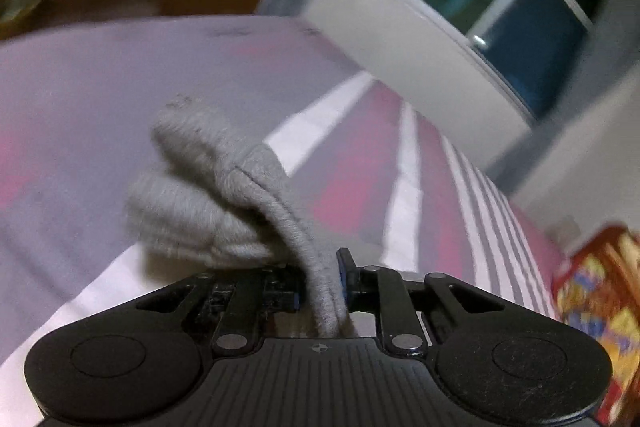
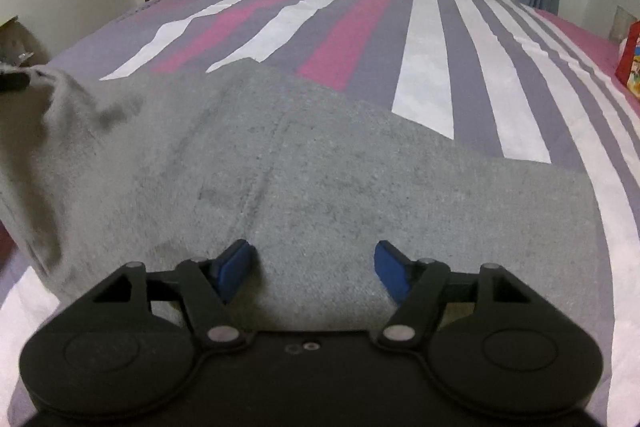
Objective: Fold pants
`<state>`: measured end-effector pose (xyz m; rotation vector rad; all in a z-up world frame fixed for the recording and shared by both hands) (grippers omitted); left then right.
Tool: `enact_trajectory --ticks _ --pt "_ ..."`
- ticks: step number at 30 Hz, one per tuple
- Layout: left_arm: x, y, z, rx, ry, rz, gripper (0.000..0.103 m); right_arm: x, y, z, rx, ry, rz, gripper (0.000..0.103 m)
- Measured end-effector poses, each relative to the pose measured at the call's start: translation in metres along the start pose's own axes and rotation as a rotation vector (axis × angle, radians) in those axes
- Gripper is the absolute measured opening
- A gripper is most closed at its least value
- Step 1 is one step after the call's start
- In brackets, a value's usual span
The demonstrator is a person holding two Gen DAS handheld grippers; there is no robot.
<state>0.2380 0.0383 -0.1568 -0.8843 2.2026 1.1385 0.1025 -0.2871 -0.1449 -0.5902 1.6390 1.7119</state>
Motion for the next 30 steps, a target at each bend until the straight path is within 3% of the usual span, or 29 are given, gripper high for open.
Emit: enact_trajectory --ticks 4,8,14,18,21,24,27,29,30 --pt "-0.004 -0.008 -0.055 0.066 -0.160 0.013 0.017 -0.002 0.005 -0.004 -0.019 -0.018 -0.007 0.070" --pt "0.008 -0.018 -0.108 0.152 -0.279 0.080 0.017 -0.001 0.014 -0.015 -0.045 -0.064 -0.017 0.070" --pt "0.074 -0.038 -0.181 0.296 -0.416 0.296 0.017 0.010 0.041 -0.064 -0.066 -0.203 -0.043 0.070" --pt "0.113 -0.032 -0.195 0.303 -0.503 0.385 0.017 0.021 0.052 -0.098 -0.076 -0.284 -0.036 0.070" --pt "0.122 -0.023 -0.204 0.271 -0.612 0.393 0.018 0.027 0.056 -0.114 -0.105 -0.336 -0.033 0.072" --pt "0.112 -0.010 -0.198 0.239 -0.602 0.390 0.020 0.030 0.058 -0.119 -0.155 -0.386 -0.037 0.073" --pt "0.100 0.002 -0.200 0.249 -0.553 0.378 0.034 0.031 0.062 -0.116 -0.206 -0.398 -0.044 0.077" --pt "0.097 0.015 -0.197 0.268 -0.529 0.355 0.052 0.030 0.065 -0.113 -0.219 -0.395 -0.046 0.077" --pt "0.093 0.021 -0.194 0.272 -0.517 0.341 0.054 0.029 0.065 -0.112 -0.228 -0.398 -0.046 0.077"
Point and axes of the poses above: each gripper's, at about its wrist camera, not at the fingertips, and y roughly against the way its jaws point, z to its left, x to its underside, the point moved 1 cm from there along -y, roughly the way its jaws point, and after that the axes turned 1 degree about x, right-handed, at the moved point
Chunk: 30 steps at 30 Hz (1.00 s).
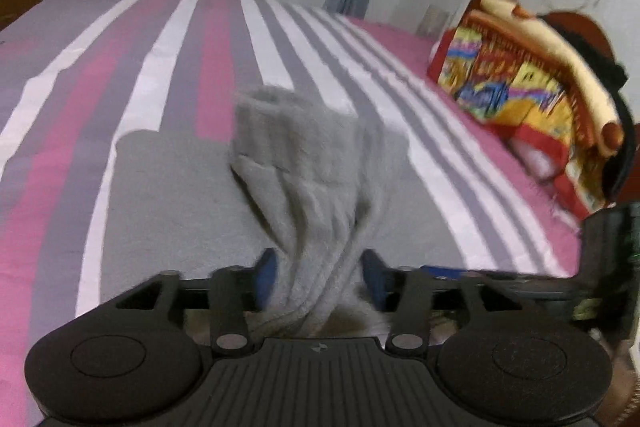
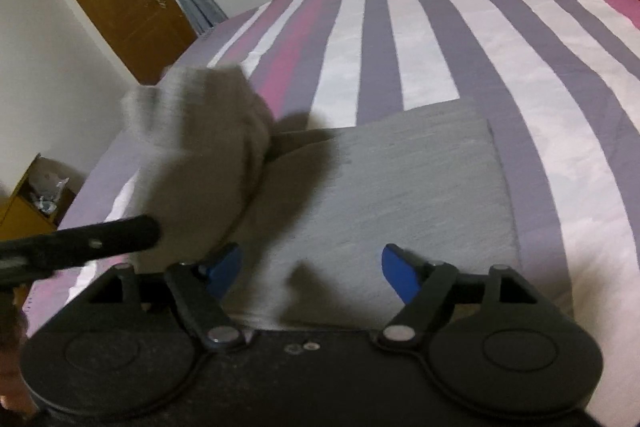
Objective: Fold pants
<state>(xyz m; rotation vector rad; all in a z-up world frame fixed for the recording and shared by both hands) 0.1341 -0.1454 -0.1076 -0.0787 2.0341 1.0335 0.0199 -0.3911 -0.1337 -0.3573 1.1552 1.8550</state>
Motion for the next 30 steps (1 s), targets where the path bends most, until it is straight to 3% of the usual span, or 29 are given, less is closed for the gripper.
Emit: enact_trajectory --ticks 4,9,12,18,22,27,30 --pt "0.006 0.024 0.020 -0.023 0.076 -0.060 0.057 -0.001 0.001 0.006 -0.001 -0.008 0.008 0.078" --pt "0.024 0.009 0.058 -0.176 0.165 -0.023 0.057 -0.001 0.002 0.010 -0.039 -0.036 0.010 0.079" --pt "0.042 -0.008 0.069 -0.148 0.216 0.045 0.057 -0.003 -0.002 0.013 -0.054 -0.060 0.026 0.081" --pt "0.058 -0.016 0.075 -0.143 0.276 0.011 0.057 -0.016 -0.027 0.004 0.009 -0.165 0.036 0.079" --pt "0.060 -0.018 0.072 -0.150 0.270 0.008 0.057 -0.022 -0.037 0.002 0.036 -0.200 0.006 0.050" --pt "0.052 -0.006 0.069 -0.157 0.283 -0.051 0.057 -0.022 0.002 0.026 0.027 -0.043 -0.129 0.044" --pt "0.046 -0.004 0.065 -0.132 0.301 -0.071 0.057 -0.022 0.022 0.018 0.037 -0.014 -0.156 0.044"
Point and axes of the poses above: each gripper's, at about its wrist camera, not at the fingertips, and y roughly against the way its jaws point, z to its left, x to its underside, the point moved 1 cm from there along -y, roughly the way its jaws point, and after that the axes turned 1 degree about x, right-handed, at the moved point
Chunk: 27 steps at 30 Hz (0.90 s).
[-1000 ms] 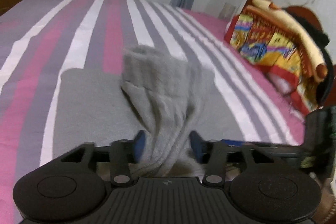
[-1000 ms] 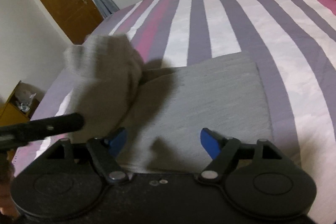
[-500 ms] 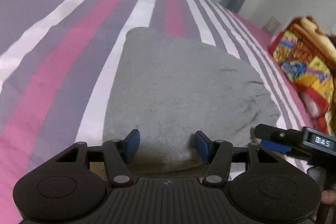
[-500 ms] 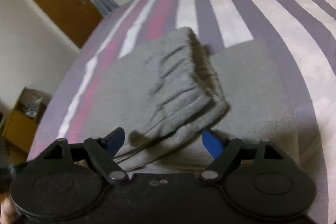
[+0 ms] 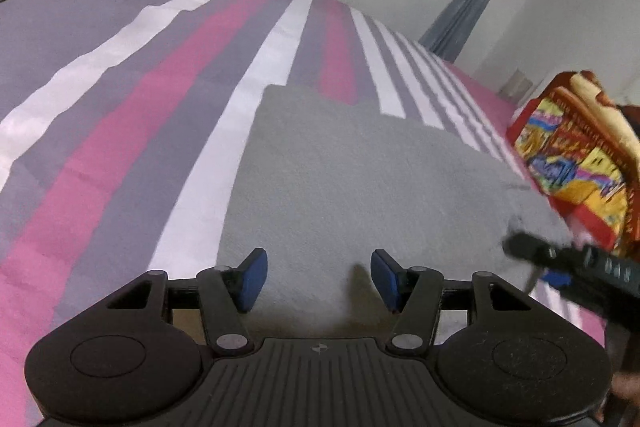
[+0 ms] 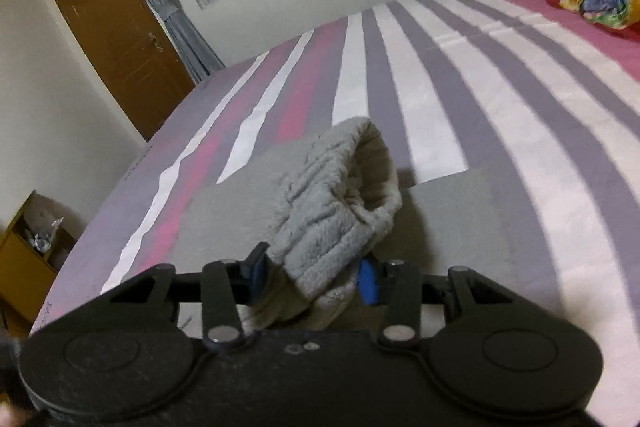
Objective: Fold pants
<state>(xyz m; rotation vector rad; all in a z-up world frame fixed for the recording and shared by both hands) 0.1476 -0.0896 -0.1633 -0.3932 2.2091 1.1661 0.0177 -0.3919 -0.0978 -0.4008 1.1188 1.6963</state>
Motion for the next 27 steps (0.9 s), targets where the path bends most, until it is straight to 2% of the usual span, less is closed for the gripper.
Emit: enact_trajectory --ticks 4,8,12,14,17,18,19,21,24,27 --pt "0.004 -0.009 -0.016 0.020 -0.048 0.024 0.057 0.005 0.012 -0.029 0.043 -0.036 0.013 0.044" --pt "0.014 -0.024 -0.030 -0.021 -0.116 0.070 0.057 0.023 0.000 -0.055 0.094 -0.087 0.078 0.046" --pt "0.011 -0.016 -0.037 -0.001 -0.104 0.066 0.057 0.029 0.012 -0.050 0.110 -0.081 0.011 0.043" --pt "0.010 -0.020 -0.039 -0.016 -0.115 0.077 0.057 0.028 0.011 -0.053 0.122 -0.086 0.017 0.044" --pt "0.010 -0.024 -0.041 -0.039 -0.119 0.085 0.057 0.033 -0.002 -0.069 0.113 -0.179 0.083 0.049" --pt "0.010 -0.021 -0.041 -0.040 -0.111 0.080 0.057 0.033 0.001 -0.069 0.109 -0.179 0.077 0.054" --pt "0.008 -0.018 -0.041 -0.041 -0.104 0.075 0.057 0.031 0.006 -0.066 0.112 -0.162 0.065 0.060" --pt "0.006 -0.011 -0.039 -0.052 -0.099 0.056 0.057 0.023 0.021 -0.059 0.126 -0.092 0.027 0.064" --pt "-0.002 -0.005 -0.037 -0.063 -0.111 0.026 0.057 0.007 0.045 -0.049 0.148 -0.022 -0.063 0.063" --pt "-0.010 -0.010 -0.039 -0.066 -0.110 0.026 0.057 -0.009 0.045 -0.038 0.128 0.028 -0.084 0.057"
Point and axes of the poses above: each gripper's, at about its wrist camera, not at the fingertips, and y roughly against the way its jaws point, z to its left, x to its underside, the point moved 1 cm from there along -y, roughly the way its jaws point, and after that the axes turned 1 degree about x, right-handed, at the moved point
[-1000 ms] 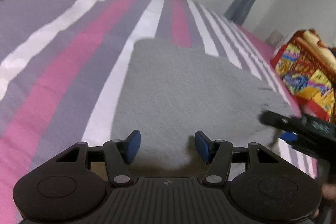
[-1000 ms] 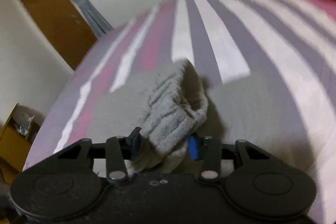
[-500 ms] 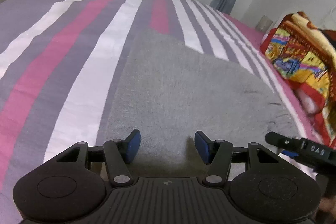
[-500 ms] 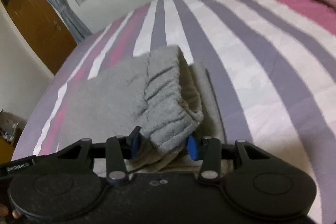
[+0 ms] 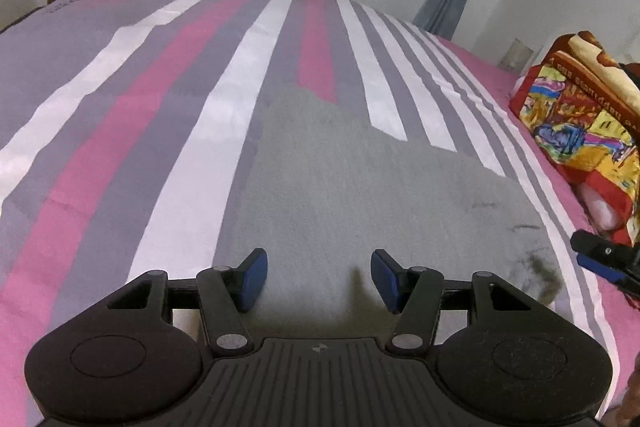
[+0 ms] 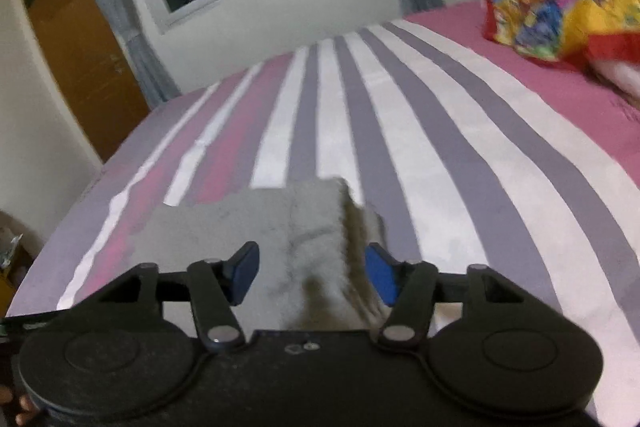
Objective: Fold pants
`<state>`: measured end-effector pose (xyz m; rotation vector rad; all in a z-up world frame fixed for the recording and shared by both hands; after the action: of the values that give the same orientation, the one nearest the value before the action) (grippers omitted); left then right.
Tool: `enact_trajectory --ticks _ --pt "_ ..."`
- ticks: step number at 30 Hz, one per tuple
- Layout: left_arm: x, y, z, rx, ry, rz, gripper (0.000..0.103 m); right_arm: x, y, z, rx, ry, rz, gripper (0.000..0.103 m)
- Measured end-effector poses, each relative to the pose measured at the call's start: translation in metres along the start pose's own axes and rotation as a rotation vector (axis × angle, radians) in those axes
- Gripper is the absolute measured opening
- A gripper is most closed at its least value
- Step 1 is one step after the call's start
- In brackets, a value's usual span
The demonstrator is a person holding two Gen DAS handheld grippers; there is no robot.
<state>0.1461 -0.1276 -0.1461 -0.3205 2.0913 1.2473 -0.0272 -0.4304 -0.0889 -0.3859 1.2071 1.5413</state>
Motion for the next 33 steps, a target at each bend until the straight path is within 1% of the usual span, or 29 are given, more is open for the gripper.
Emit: enact_trajectory --ticks 2,4,6,8,9,10,11,13,16,19,22,25,28,33 --pt "-0.001 -0.003 -0.004 0.000 -0.008 -0.005 0.057 -0.004 -0.007 0.012 -0.023 0.030 0.014 0.055" --pt "0.003 -0.010 -0.006 0.007 -0.005 0.025 0.057 -0.003 -0.016 0.024 -0.030 0.075 0.028 0.054" --pt "0.011 -0.018 -0.007 0.006 -0.010 0.056 0.057 0.004 -0.026 0.030 -0.018 0.120 0.048 0.053" --pt "0.021 -0.020 -0.011 -0.009 -0.056 0.049 0.057 0.015 -0.037 0.028 0.012 0.149 0.092 0.052" --pt "0.023 -0.020 -0.013 -0.015 -0.077 0.047 0.057 0.020 -0.040 0.026 0.029 0.164 0.107 0.050" --pt "0.026 -0.020 -0.016 -0.016 -0.094 0.046 0.057 0.026 -0.043 0.023 0.055 0.197 0.126 0.047" --pt "0.027 -0.020 -0.018 -0.016 -0.105 0.044 0.057 0.033 -0.048 0.021 0.086 0.238 0.144 0.045" --pt "0.026 -0.016 -0.021 -0.010 -0.115 0.045 0.057 0.038 -0.051 0.018 0.116 0.272 0.146 0.045" --pt "0.018 -0.010 -0.024 0.014 -0.101 0.048 0.057 0.028 -0.045 0.019 0.096 0.240 0.148 0.045" --pt "0.005 -0.012 -0.030 0.031 -0.119 0.044 0.057 0.014 -0.037 0.026 0.052 0.219 0.106 0.047" --pt "-0.011 -0.020 -0.038 0.026 -0.151 0.042 0.057 -0.002 -0.042 0.033 0.038 0.230 0.081 0.047" --pt "-0.027 -0.037 -0.043 0.042 -0.153 0.073 0.057 -0.015 -0.054 0.037 0.027 0.224 0.071 0.044" --pt "-0.037 -0.060 -0.045 0.025 -0.155 0.095 0.057 -0.023 -0.075 0.045 0.052 0.273 0.076 0.041" --pt "-0.055 -0.092 -0.057 -0.010 -0.198 0.083 0.057 -0.024 -0.111 0.042 0.111 0.312 0.096 0.041"
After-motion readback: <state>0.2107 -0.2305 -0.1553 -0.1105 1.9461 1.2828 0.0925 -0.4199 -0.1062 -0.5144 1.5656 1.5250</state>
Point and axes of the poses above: each gripper's, at about its wrist camera, not at the fingertips, and y roughly against the way its jaws point, z to its left, x to its underside, the point moved 1 cm from there along -y, roughly the way its jaws point, and after that the axes turned 1 degree about x, right-handed, at the moved point
